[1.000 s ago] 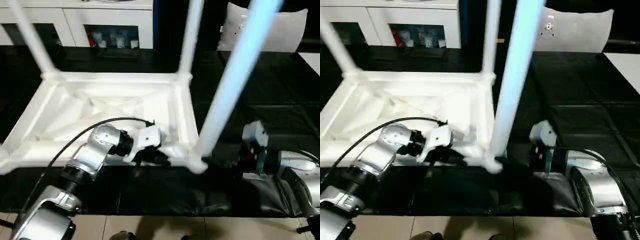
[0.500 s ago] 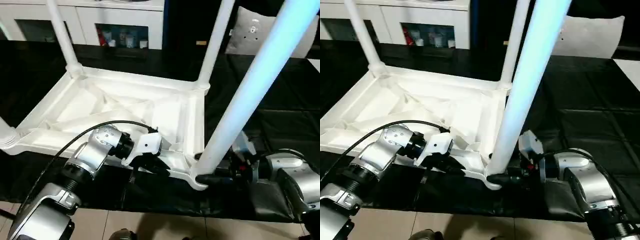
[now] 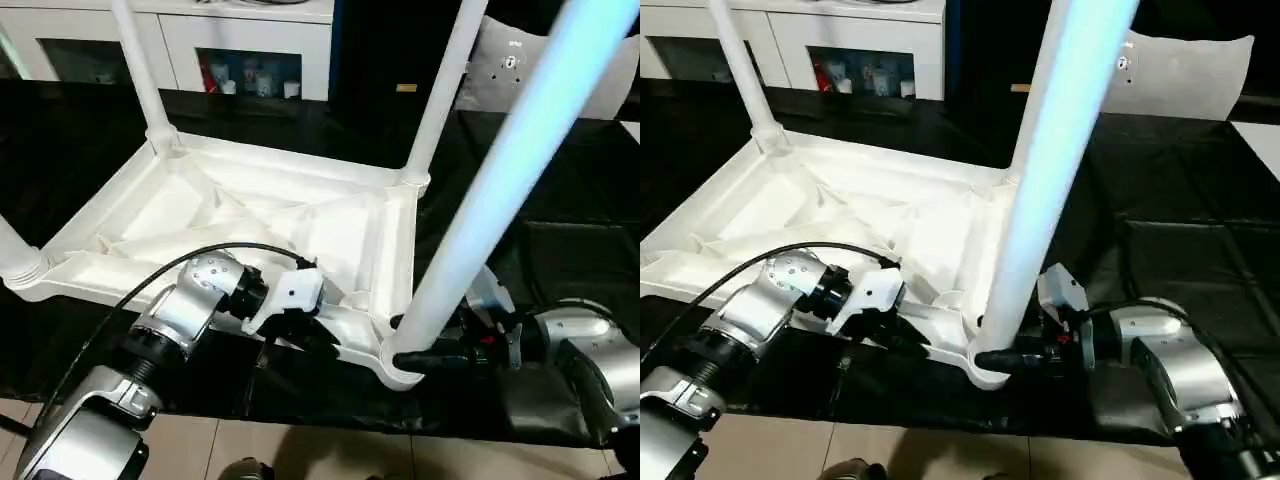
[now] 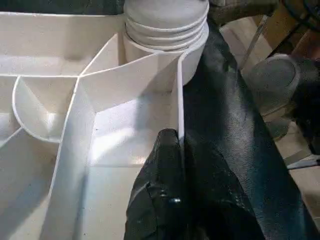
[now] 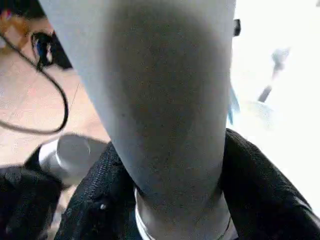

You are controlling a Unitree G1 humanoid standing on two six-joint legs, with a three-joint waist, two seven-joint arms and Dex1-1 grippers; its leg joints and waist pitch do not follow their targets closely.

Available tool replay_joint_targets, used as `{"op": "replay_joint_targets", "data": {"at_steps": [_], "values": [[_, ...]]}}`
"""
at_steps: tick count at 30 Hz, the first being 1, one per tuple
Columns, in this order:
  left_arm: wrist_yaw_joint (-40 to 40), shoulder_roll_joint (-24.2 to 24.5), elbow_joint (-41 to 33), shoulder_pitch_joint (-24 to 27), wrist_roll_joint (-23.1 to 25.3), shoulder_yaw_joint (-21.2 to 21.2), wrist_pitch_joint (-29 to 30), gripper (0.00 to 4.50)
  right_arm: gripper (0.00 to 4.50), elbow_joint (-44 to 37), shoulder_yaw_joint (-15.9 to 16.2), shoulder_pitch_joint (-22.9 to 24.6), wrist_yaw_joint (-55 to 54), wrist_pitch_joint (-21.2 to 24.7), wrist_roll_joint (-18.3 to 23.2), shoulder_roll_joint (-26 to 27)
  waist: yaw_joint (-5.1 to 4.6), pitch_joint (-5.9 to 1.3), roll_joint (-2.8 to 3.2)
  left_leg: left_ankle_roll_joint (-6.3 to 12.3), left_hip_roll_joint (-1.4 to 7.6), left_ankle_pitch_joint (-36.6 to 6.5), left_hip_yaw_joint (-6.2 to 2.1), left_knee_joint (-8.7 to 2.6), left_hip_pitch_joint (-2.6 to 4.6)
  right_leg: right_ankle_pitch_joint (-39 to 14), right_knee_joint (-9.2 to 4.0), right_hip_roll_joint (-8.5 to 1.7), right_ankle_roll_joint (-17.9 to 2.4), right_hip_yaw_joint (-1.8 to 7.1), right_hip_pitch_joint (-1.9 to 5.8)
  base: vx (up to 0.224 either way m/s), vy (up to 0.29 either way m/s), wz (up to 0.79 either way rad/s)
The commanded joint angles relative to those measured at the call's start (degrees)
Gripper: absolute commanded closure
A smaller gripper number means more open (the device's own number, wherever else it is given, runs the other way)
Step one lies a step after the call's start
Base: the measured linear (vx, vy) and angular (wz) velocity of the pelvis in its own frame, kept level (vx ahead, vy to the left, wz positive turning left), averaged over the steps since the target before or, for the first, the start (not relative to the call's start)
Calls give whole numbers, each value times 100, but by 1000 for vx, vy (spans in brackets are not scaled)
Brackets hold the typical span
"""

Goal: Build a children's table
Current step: Rotate leg to tighten

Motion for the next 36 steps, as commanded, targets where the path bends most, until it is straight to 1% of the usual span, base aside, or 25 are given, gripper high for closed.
{"op": "replay_joint_targets", "data": {"at_steps": [1, 2, 3, 4, 5, 6, 7, 8, 10, 12, 13, 14, 16, 17, 19, 21, 22, 23, 24, 25, 26, 27, 30, 31, 36], "values": [[418, -300, -195, 95, -319, 170, 379, 450, 240, -275, 145, 141, -486, 594, 323, 410, -29, -350, -71, 665, 392, -432, -142, -387, 122, -282, -394, -498, -1564, 247, 245, 0, 0, 0], [483, -326, -226, 113, -327, 188, 430, 450, 240, -304, 136, 150, -606, 658, 329, 473, -42, -346, -77, 624, 394, -492, -142, -394, 124, -382, -408, -499, -1544, 253, 242, 0, 0, 0], [606, -365, -256, 133, -307, 206, 498, 450, 240, -348, 131, 163, -780, 715, 321, 574, -65, -323, -79, 513, 381, -682, -150, -415, 130, -740, -451, -497, -1485, 251, 232, 0, 0, 0], [937, -455, -285, 160, -199, 230, 639, 450, 240, -443, 139, 184, -1169, 775, 256, 815, -88, -311, -87, 446, 380, -760, -157, -427, 126, -898, -462, -500, -1448, 256, 234, 0, 0, 0], [1000, -472, -289, 164, -178, 234, 666, 450, 240, -459, 142, 187, -1242, 787, 242, 860, -132, -284, -93, 324, 361, -946, -164, -442, 123, -1332, -516, -513, -1337, 262, 218, 0, 0, 0], [1461, -630, -303, 164, -53, 288, 927, 450, 240, -442, 123, 125, -1974, 953, 13, 1274, -171, -288, -83, 217, 354, -1093, -181, -454, 144, -1758, -559, -517, -1212, 266, 211, 0, 0, 0], [1471, -634, -305, 164, -49, 289, 936, 450, 240, -441, 122, 122, -1994, 961, 8, 1283, -205, -273, -92, 171, 347, -1110, -185, -463, 127, -1880, -565, -506, -1150, 266, 207, 0, 0, 0], [1757, -729, -349, 146, 81, 312, 1138, 450, 240, -397, 99, 54, -2492, 1079, -143, 1559, -258, -261, -86, 78, 339, -1195, -206, -492, 109, -2136, -587, -501, -1053, 259, 203, 0, 0, 0], [1976, -809, -411, 127, 175, 332, 1321, 450, 240, -389, 84, 18, -2787, 1153, -229, 1749, -345, -258, -97, -1, 333, -1259, -236, -517, 79, -2289, -592, -499, -940, 249, 215, 0, 0, 0], [2385, -990, -493, 77, 254, 417, 1701, 450, 240, -342, 84, -39, -3271, 1233, -402, 2026, -406, -254, -100, -1, 337, -1296, -225, -521, 109, -2195, -602, -490, -943, 263, 177, 0, 0, 0], [2416, -1004, -496, 73, 259, 425, 1725, 450, 241, -338, 83, -43, -3305, 1242, -413, 2044, -420, -246, -97, 4, 330, -1338, -226, -522, 115, -2216, -616, -483, -957, 262, 163, 0, 0, 0], [2974, -1250, -536, -15, 342, 564, 2118, 450, 241, -256, 64, -120, -3963, 1380, -629, 2380, -451, -245, -102, -17, 330, -1334, -214, -515, 128, -2175, -614, -479, -974, 271, 159, 0, 0, 0], [3245, -1362, -521, -64, 391, 626, 2244, 450, 243, -196, 39, -166, -4295, 1427, -746, 2533, -470, -239, -105, -33, 321, -1359, -219, -521, 132, -2233, -634, -476, -966, 268, 154, 0, 0, 0], [3733, -1564, -457, -154, 513, 731, 2358, 450, 243, -59, -52, -264, -4909, 1525, -985, 2829, -481, -242, -91, -24, 330, -1295, -212, -530, 134, -2051, -630, -465, -979, 281, 143, 0, 0, 0], [4147, -1748, -432, -206, 618, 807, 2411, 450, 243, 137, -132, -372, -5439, 1445, -1225, 3081, -490, -270, -90, -21, 324, -1189, -208, -532, 136, -1735, -613, -455, -1033, 276, 158, 0, 0, 0], [4504, -1922, -461, -233, 730, 831, 2508, 450, 243, 333, -66, -460, -5819, 1094, -1540, 3248, -481, -285, -79, 13, 325, -1012, -195, -529, 135, -1340, -601, -456, -1099, 269, 183, 0, 0, 0], [4550, -1949, -495, -222, 747, 826, 2537, 450, 213, 336, -84, -446, -5820, 1057, -1511, 3293, -466, -293, -70, 50, 329, -963, -195, -522, 141, -1227, -597, -464, -1114, 273, 194, 0, 0, 0], [4594, -1995, -551, -205, 757, 840, 2585, 450, 195, 315, -144, -426, -5873, 1036, -1469, 3366, -450, -296, -76, 174, 323, -781, -182, -516, 121, -849, -572, -459, -1152, 279, 217, 0, 0, 0], [4609, -2033, -593, -190, 750, 855, 2612, 450, 195, 293, -237, -406, -5936, 957, -1420, 3442, -450, -296, -76, 174, 323, -781, -182, -516, 121, -849, -572, -459, -1152, 279, 217, 0, 0, 0], [4596, -2043, -616, -181, 748, 850, 2596, 450, 180, 259, -314, -387, -5931, 917, -1344, 3486, -445, -306, -81, 278, 318, -691, -172, -501, 110, -599, -555, -468, -1207, 279, 230, 0, 0, 0], [4598, -2042, -630, -177, 748, 839, 2595, 450, 180, 238, -340, -379, -5930, 922, -1304, 3502, -436, -311, -76, 303, 321, -651, -175, -501, 106, -528, -547, -472, -1219, 276, 241, 0, 0, 0], [4549, -1997, -640, -154, 760, 799, 2509, 450, 161, 202, -357, -350, -5895, 893, -1287, 3457, -434, -309, -76, 360, 322, -585, -175, -502, 103, -408, -536, -465, -1246, 270, 248, 0, 0, 0], [4282, -1841, -668, -68, 752, 672, 2238, 450, 138, 88, -431, -254, -5769, 851, -1271, 3315, -424, -301, -69, 381, 334, -667, -176, -506, 106, -553, -554, -471, -1232, 262, 244, 0, 0, 0], [4218, -1777, -683, -21, 737, 680, 2248, 450, 116, 59, -467, -199, -5656, 770, -1308, 3203, -423, -297, -67, 376, 340, -666, -175, -510, 102, -545, -551, -467, -1226, 262, 244, 0, 0, 0], [3775, -1483, -626, 81, 662, 613, 1936, 450, 81, -47, -527, -27, -5057, 438, -1274, 2690, -427, -305, -72, 459, 337, -574, -174, -497, 83, -286, -528, -475, -1283, 254, 271, 0, 0, 0]]}}
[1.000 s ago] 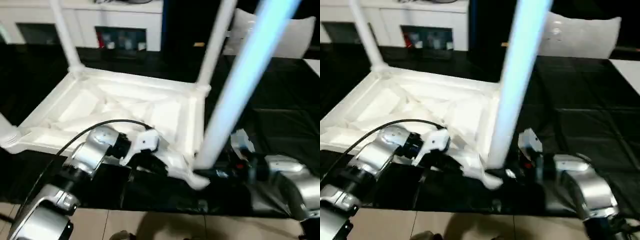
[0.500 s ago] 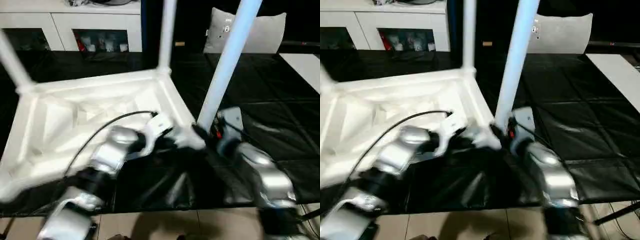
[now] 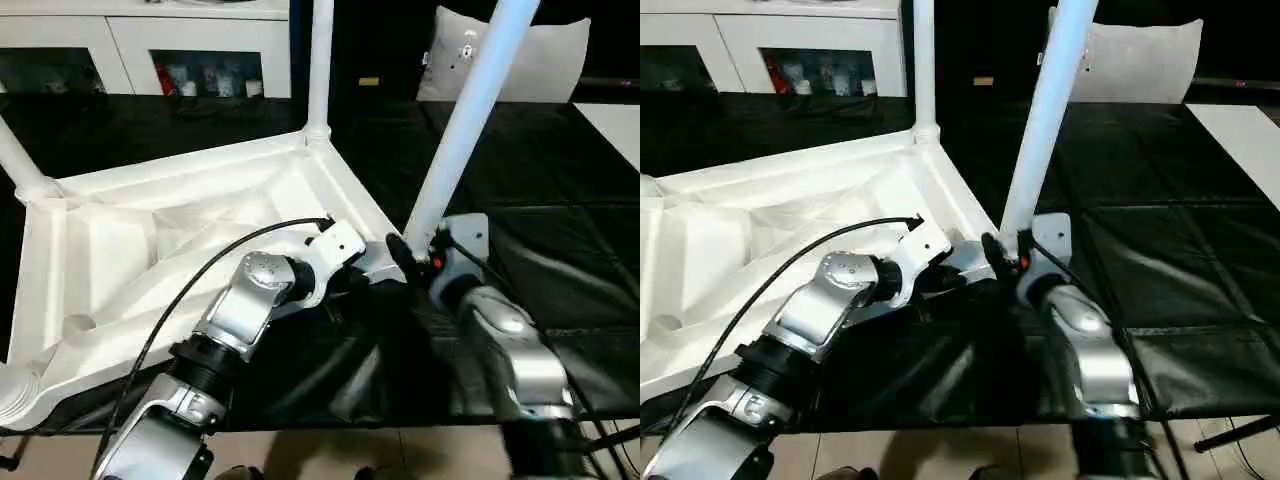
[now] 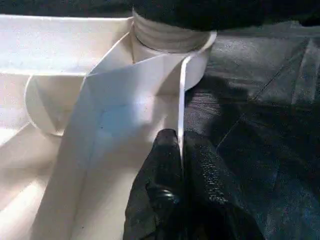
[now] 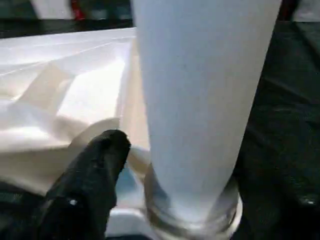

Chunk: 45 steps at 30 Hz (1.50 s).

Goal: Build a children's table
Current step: Rotate leg to tighten

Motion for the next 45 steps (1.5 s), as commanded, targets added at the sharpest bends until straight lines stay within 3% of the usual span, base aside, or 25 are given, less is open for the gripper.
{"op": "replay_joint_targets", "data": {"at_steps": [1, 6, 8, 11, 13, 17, 22, 27, 31, 39, 45], "values": [[-239, 99, -93, 78, -189, -27, -433, 450, 70, -45, 467, 258, 831, -61, 232, -221, 48, -305, -60, 557, 335, -629, -165, -377, 79, -359, -437, -486, -1269, 281, 288, 0, 0, 0], [-1408, 670, -137, 229, -470, -232, -1057, 450, 33, -219, 328, 454, 2335, -284, 656, -1252, 79, -292, -49, 637, 339, -777, -170, -372, 57, -677, -455, -496, -1219, 277, 301, 0, 0, 0], [-1568, 730, -162, 253, -501, -275, -1103, 450, 17, -212, 310, 454, 2505, -312, 700, -1350, 79, -288, -36, 623, 360, -790, -165, -377, 84, -745, -455, -480, -1259, 272, 265, 0, 0, 0], [-2148, 970, -154, 303, -576, -426, -1312, 450, 7, -83, 348, 411, 3310, -706, 769, -1825, 119, -307, -27, 644, 380, -687, -161, -368, 100, -563, -424, -483, -1343, 271, 268, 0, 0, 0], [-2377, 1052, -118, 292, -652, -450, -1432, 450, 7, -73, 371, 403, 3747, -726, 959, -2006, 163, -323, -30, 752, 381, -573, -145, -345, 114, -204, -383, -484, -1467, 272, 271, 0, 0, 0], [-2910, 1297, 13, 208, -756, -511, -1641, 450, 7, 42, 580, 358, 4668, -912, 1100, -2461, 212, -321, -42, 826, 382, -543, -146, -337, 103, -184, -374, -498, -1490, 262, 279, 0, 0, 0], [-3496, 1548, 73, 138, -776, -634, -1845, 450, 41, 296, 797, 185, 5338, -956, 1111, -2670, 250, -308, -51, 741, 389, -661, -140, -346, 112, -542, -387, -490, -1492, 249, 260, 0, 0, 0], [-3836, 1625, 47, 117, -868, -741, -2006, 450, 80, 563, 937, -33, 5680, -1057, 1193, -2681, 300, -328, -63, 765, 403, -493, -128, -330, 127, -253, -334, -491, -1570, 247, 256, 0, 0, 0], [-3933, 1626, 115, 100, -883, -779, -2061, 450, 112, 447, 1100, -63, 6014, -798, 1306, -2773, 353, -334, -68, 857, 407, -381, -121, -312, 116, -89, -308, -496, -1589, 243, 266, 0, 0, 0], [-4029, 1608, 249, 45, -878, -793, -2153, 450, 188, 479, 1302, -138, 6434, -645, 1314, -2942, 427, -327, -72, 740, 409, -506, -127, -324, 129, -432, -339, -500, -1525, 241, 253, 0, 0, 0], [-4029, 1597, 358, 5, -852, -779, -2234, 450, 224, 495, 1360, -170, 6522, -649, 1327, -2981, 433, -336, -77, 723, 404, -491, -125, -318, 123, -388, -333, -508, -1522, 243, 262, 0, 0, 0]]}}
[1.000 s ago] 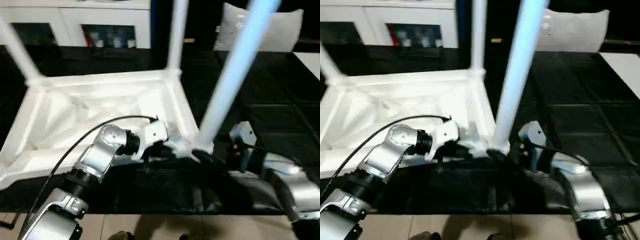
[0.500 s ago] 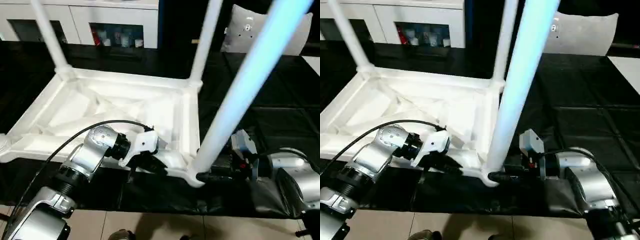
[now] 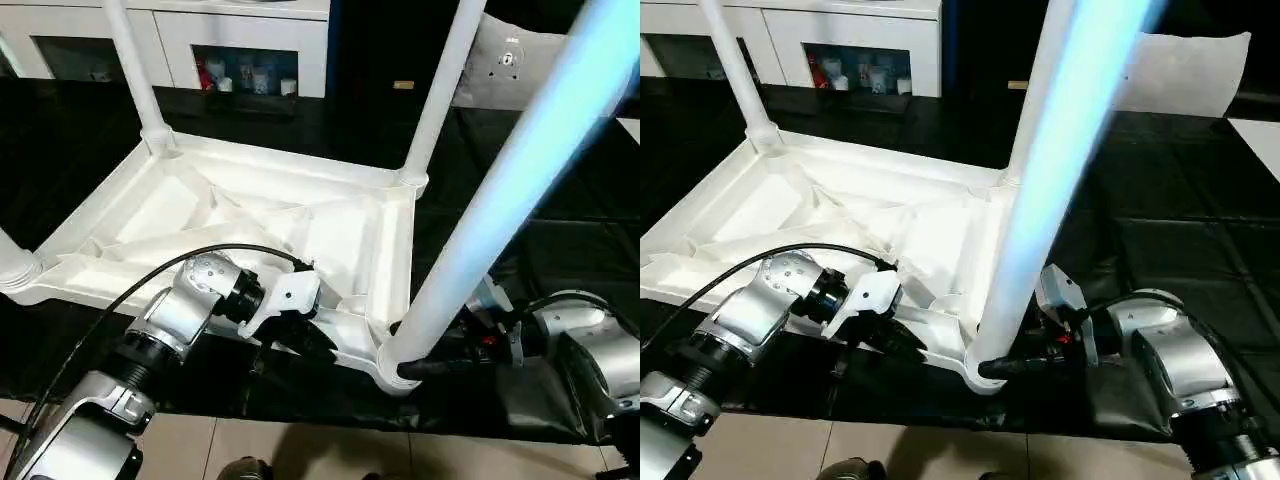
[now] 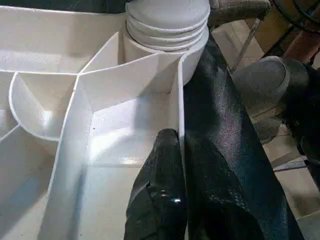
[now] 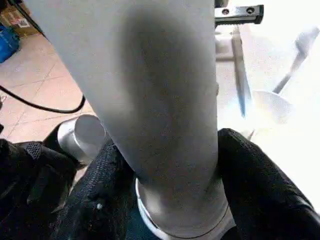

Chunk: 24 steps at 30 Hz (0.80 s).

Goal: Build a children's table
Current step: Rotate leg to tighten

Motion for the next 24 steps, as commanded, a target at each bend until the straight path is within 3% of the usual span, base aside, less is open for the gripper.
{"op": "replay_joint_targets", "data": {"at_steps": [1, 7, 11, 15, 18, 20, 24], "values": [[-91, -34, 85, -89, -4, -106, -64, 450, 229, -20, 137, 7, 227, 59, 49, -94, -39, -353, -78, 684, 392, -526, -133, -363, 140, -423, -363, -497, -1515, 260, 251, 0, 0, 0], [58, -95, 86, -34, -87, 5, 8, 450, 240, -233, 161, 162, 215, 145, 137, -40, -35, -365, -77, 675, 388, -516, -132, -358, 136, -401, -358, -496, -1509, 263, 263, 0, 0, 0], [493, -288, 6, 11, -174, 185, 284, 450, 241, -621, 123, 429, -115, 567, 378, 93, -18, -366, -70, 736, 395, -409, -131, -357, 137, -225, -347, -487, -1519, 263, 261, 0, 0, 0], [1210, -628, -85, 40, -173, 367, 742, 450, 241, -881, 47, 602, -1103, 1160, 435, 562, -36, -329, -57, 570, 387, -744, -143, -391, 143, -941, -434, -509, -1405, 265, 236, 0, 0, 0], [1682, -900, -135, 43, -177, 471, 996, 450, 241, -827, -42, 599, -1954, 1300, 250, 1062, -105, -299, -68, 291, 348, -1084, -164, -418, 159, -1904, -539, -531, -1160, 272, 214, 0, 0, 0], [2190, -1174, -127, -13, -72, 523, 1227, 450, 241, -630, -134, 522, -2867, 1396, -42, 1635, -215, -302, -76, 113, 333, -1223, -210, -465, 126, -2300, -565, -521, -951, 249, 225, 0, 0, 0], [2707, -1432, -73, -106, 39, 606, 1499, 450, 241, -412, -200, 403, -3525, 1439, -205, 2056, -360, -270, -69, 47, 321, -1517, -222, -481, 153, -2567, -609, -514, -898, 257, 191, 0, 0, 0]]}}
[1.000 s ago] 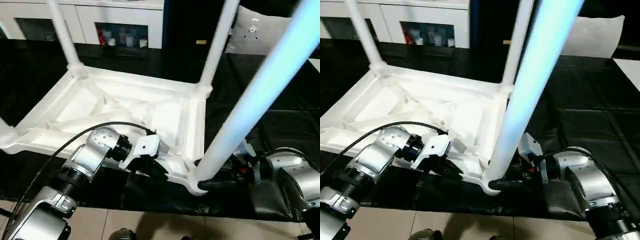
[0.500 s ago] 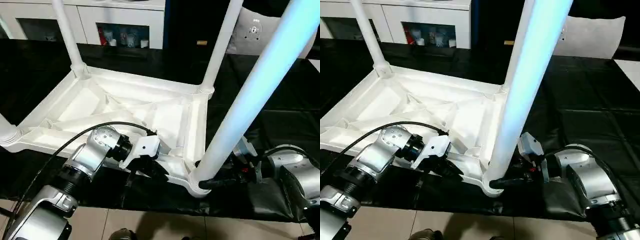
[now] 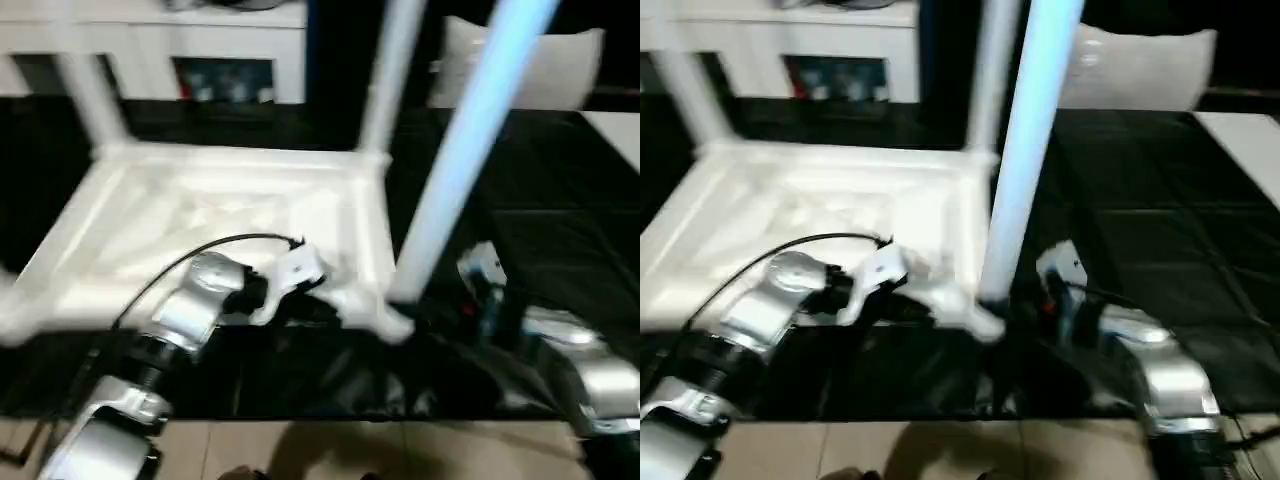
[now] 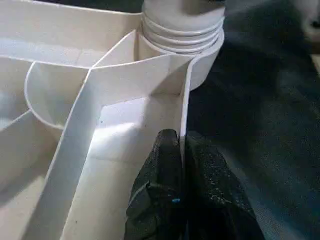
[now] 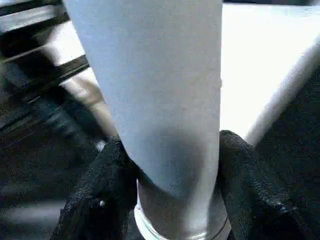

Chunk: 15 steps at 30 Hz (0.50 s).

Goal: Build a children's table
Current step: Rotate leg to tighten

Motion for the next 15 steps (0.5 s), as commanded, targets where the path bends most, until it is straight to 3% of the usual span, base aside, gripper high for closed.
{"op": "replay_joint_targets", "data": {"at_steps": [1, 4, 5, 8, 11, 15], "values": [[714, -705, -52, -210, -236, -13, 110, 450, 242, 126, 822, -35, -123, 355, 85, 617, 3, -223, -108, 86, 322, -1662, -224, -465, 92, -2875, -651, -509, -836, 266, 90, 0, 0, 0], [1385, -1050, 44, -324, -84, 130, 342, 450, 244, 375, 613, -269, -1140, 584, -105, 1130, -41, -230, -103, 78, 318, -1627, -229, -469, 89, -2921, -659, -497, -794, 270, 71, 0, 0, 0], [1883, -1274, 114, -385, 41, 206, 412, 450, 244, 576, 375, -423, -1928, 785, -283, 1516, -66, -248, -113, 33, 318, -1572, -242, -478, 78, -2857, -641, -491, -792, 260, 86, 0, 0, 0], [2434, -1532, 184, -450, 158, 288, 414, 450, 244, 754, 198, -525, -2517, 755, -451, 1831, -91, -262, -96, 45, 324, -1516, -227, -485, 82, -2453, -633, -479, -839, 280, 83, 0, 0, 0], [2669, -1688, 289, -519, 215, 281, 341, 450, 173, 798, 217, -522, -2686, 401, -533, 1970, -61, -281, -99, 175, 314, -1315, -202, -481, 76, -1996, -621, -483, -883, 287, 118, 0, 0, 0], [2611, -1656, 314, -560, 268, 276, 298, 450, 142, 743, 147, -519, -2815, 273, -573, 2058, -54, -289, -87, 292, 319, -1088, -195, -489, 48, -1572, -584, -479, -973, 277, 159, 0, 0, 0]]}}
